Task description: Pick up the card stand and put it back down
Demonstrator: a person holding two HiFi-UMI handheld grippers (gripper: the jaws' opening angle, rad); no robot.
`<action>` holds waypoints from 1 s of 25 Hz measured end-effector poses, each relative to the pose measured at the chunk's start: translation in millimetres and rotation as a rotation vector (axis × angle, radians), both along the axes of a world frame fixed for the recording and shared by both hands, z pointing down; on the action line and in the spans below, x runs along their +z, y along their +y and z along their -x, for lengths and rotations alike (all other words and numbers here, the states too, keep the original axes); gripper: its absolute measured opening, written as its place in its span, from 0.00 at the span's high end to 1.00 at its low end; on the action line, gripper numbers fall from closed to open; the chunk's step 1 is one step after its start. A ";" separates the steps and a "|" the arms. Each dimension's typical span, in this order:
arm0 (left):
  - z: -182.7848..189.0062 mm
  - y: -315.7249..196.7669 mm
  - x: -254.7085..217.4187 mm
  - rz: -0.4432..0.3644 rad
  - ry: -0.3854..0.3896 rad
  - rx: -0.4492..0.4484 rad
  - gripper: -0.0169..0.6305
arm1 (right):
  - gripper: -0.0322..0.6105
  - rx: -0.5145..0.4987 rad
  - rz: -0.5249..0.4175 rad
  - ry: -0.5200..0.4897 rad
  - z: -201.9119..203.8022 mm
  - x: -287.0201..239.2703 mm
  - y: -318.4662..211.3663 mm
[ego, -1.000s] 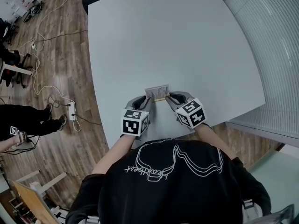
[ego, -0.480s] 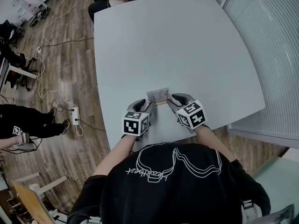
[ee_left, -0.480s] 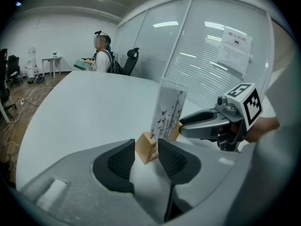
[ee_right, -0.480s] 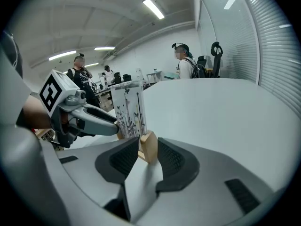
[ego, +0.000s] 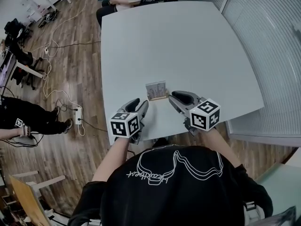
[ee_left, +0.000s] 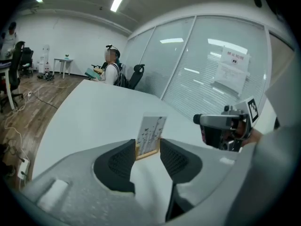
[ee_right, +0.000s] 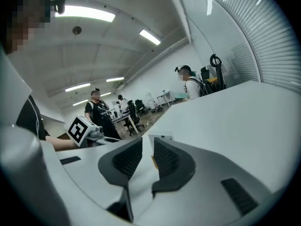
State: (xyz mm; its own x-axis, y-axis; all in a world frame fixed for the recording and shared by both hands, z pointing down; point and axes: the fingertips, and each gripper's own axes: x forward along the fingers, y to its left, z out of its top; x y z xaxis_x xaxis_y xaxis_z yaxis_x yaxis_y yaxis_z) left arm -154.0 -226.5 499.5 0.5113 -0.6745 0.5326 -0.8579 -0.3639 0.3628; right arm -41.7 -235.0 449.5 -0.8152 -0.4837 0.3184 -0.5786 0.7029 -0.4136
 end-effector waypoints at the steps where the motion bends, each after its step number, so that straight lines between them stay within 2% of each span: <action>1: -5.4 7.8 -13.8 -0.016 0.039 0.003 0.71 | 0.83 -0.019 -0.013 -0.027 0.9 -12.7 7.9; 3: -18.6 25.1 -43.2 -0.063 0.105 0.024 0.71 | 0.84 -0.051 -0.040 -0.074 3.1 -36.3 24.6; 6: -34.4 51.0 -82.7 -0.138 0.159 0.065 0.72 | 0.90 -0.070 -0.083 -0.132 3.3 -68.2 48.6; 9: -45.3 77.5 -117.5 -0.197 0.212 0.109 0.78 | 0.94 -0.079 -0.139 -0.149 2.0 -93.5 70.8; 12: -55.0 104.8 -141.9 -0.270 0.193 0.157 0.85 | 0.94 -0.099 -0.186 -0.175 0.0 -110.5 94.6; 18: -73.9 145.7 -172.7 -0.410 0.158 0.215 0.95 | 0.94 -0.170 -0.224 -0.290 -4.5 -132.5 140.9; 20: -77.1 158.8 -179.4 -0.435 0.145 0.229 0.95 | 0.94 -0.188 -0.212 -0.306 -4.1 -136.2 155.6; 25: -84.9 187.2 -186.1 -0.450 0.172 0.230 0.95 | 0.94 -0.225 -0.202 -0.311 -6.2 -136.0 187.0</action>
